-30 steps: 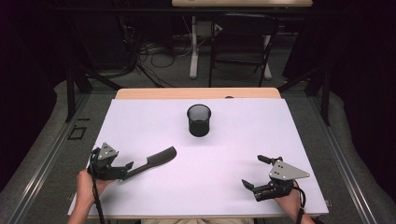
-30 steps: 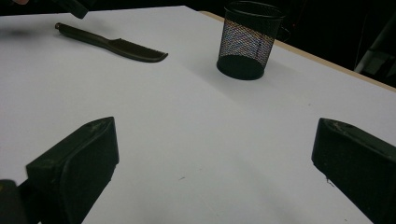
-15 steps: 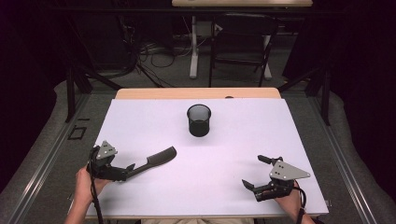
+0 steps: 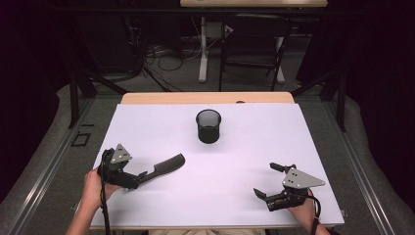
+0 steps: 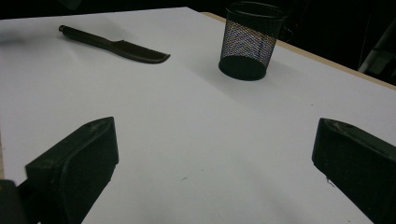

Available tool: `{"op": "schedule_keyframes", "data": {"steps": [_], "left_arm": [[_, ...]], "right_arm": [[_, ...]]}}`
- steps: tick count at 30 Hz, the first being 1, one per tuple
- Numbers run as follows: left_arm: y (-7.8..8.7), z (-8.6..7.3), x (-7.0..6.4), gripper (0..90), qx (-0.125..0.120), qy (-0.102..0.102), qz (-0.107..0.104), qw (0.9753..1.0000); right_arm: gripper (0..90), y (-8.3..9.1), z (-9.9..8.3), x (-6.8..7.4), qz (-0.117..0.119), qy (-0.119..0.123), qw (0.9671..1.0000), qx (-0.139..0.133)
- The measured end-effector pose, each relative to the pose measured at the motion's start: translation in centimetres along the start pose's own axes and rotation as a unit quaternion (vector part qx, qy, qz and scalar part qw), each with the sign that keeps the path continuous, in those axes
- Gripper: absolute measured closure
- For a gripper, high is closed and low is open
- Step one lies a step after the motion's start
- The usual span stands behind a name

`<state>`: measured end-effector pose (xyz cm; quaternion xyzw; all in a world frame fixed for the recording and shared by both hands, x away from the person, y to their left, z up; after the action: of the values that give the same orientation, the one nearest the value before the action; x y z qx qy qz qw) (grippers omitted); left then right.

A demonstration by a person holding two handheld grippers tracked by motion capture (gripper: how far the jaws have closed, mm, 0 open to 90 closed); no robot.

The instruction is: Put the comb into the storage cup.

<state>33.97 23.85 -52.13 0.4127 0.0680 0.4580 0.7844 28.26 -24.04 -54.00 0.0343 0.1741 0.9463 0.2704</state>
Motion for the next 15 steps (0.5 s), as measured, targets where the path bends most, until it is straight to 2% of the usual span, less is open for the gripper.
{"op": "schedule_keyframes", "data": {"steps": [3,4,7,8,11,13,15], "left_arm": [[-0.2,0.2,-0.2,0.3,0.008,-0.009,-0.003,0.9999],[-0.3,0.3,-0.4,0.3,0.015,-0.019,-0.006,0.9997],[-0.4,0.4,-0.5,0.1,0.022,-0.024,-0.009,0.9994],[-0.5,0.5,-0.7,0.0,0.031,-0.029,-0.020,0.9989],[-0.6,0.7,-0.9,0.0,0.036,-0.036,-0.024,0.9984],[-0.7,0.8,-1.1,0.0,0.043,-0.044,-0.027,0.9977],[-1.0,0.9,-1.3,0.0,0.061,-0.057,-0.035,0.9959]], "right_arm": [[0.0,0.0,0.0,0.0,0.001,0.000,1.0000,0.001],[0.0,0.0,0.0,0.0,0.002,0.000,1.0000,0.002],[0.0,-0.1,0.0,0.0,0.003,0.001,1.0000,0.003],[0.0,-0.1,0.0,0.1,0.003,0.000,1.0000,0.003],[0.0,-0.1,0.0,0.0,0.003,0.000,1.0000,0.003],[0.0,0.0,0.0,0.0,0.005,-0.002,1.0000,0.004],[0.0,0.0,0.0,0.0,0.006,-0.003,1.0000,0.001]]}}
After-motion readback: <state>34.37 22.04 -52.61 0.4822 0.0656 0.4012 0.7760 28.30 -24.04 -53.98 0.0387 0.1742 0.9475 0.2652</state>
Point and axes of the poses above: each handheld gripper's, and its own axes: y roughly backward along the jaws, z roughly out of its top, x roughly to its left, the point moved 3 cm from there along -y, roughly forward along the jaws, and after that the axes turned 9 degrees about z, right-handed, at the moved point
